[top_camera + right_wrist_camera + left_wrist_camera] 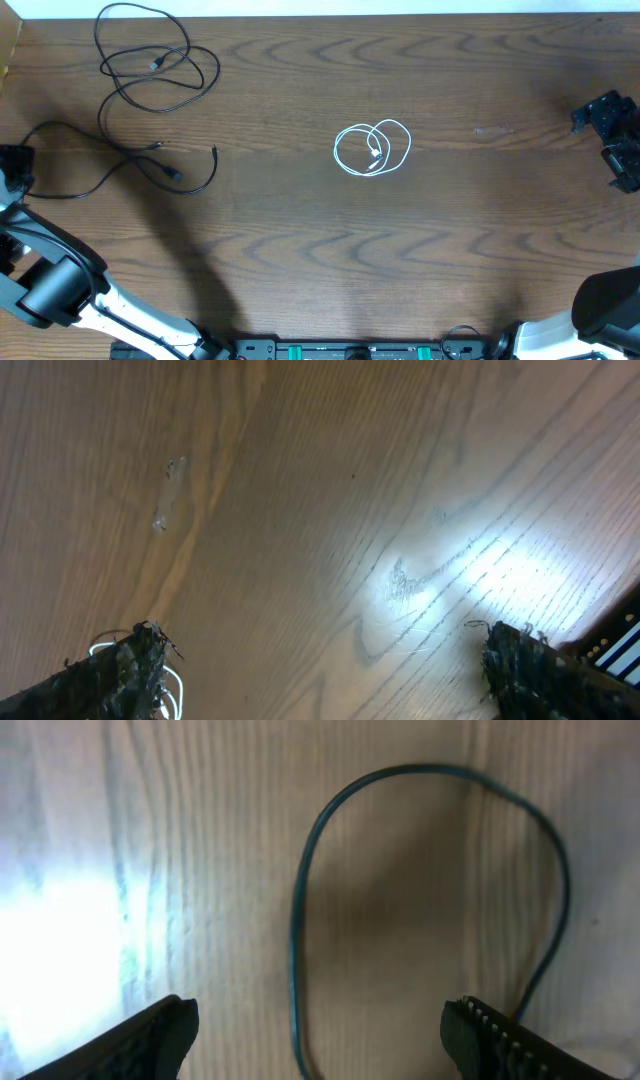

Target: Untangle cables

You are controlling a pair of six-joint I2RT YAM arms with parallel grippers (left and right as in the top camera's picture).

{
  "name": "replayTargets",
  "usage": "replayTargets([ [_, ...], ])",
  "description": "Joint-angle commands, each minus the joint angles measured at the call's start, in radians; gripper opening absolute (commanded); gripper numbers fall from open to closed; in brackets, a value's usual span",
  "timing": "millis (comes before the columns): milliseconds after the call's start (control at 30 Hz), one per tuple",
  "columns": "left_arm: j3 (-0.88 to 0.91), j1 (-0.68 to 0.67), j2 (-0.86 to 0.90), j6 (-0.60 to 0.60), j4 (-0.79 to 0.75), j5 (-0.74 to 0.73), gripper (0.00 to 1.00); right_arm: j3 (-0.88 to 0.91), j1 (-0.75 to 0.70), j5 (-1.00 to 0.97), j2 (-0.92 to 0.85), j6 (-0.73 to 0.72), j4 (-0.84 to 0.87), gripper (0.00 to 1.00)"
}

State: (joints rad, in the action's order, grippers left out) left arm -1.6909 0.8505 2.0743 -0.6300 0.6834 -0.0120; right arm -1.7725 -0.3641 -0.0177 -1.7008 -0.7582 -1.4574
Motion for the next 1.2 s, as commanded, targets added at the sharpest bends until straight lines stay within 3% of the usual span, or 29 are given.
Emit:
replayTargets([
  [0, -0.013, 0.003, -0.009, 0.009, 0.032, 0.031, 0.83, 0.000, 0.001, -0.005, 0.001, -0.011, -0.001, 0.99],
  [233, -0.013, -0.009, -0.009, 0.034, 0.125, -0.002, 0.87, 0.000, 0.001, -0.005, 0.001, -0.011, -0.001, 0.99],
  [367, -0.013, -0.040, -0.009, 0.178, 0.146, -0.171, 0.87, 0.000, 0.001, -0.005, 0.001, -0.011, -0.001, 0.99],
  [533, -0.013, -0.124, -0.010, 0.204, 0.145, -0.308, 0.89, 0.000, 0.001, -0.005, 0.001, -0.011, -0.001, 0.99],
  [733, -0.013, -0.334, -0.012, 0.279, 0.184, -0.316, 0.94, 0.000, 0.001, -0.005, 0.001, -0.011, -0.001, 0.99],
  [1167, -0.013, -0.888, -0.047, 0.281, 0.189, -0.316, 0.95, 0.000, 0.001, -0.005, 0.001, -0.011, -0.001, 0.99],
])
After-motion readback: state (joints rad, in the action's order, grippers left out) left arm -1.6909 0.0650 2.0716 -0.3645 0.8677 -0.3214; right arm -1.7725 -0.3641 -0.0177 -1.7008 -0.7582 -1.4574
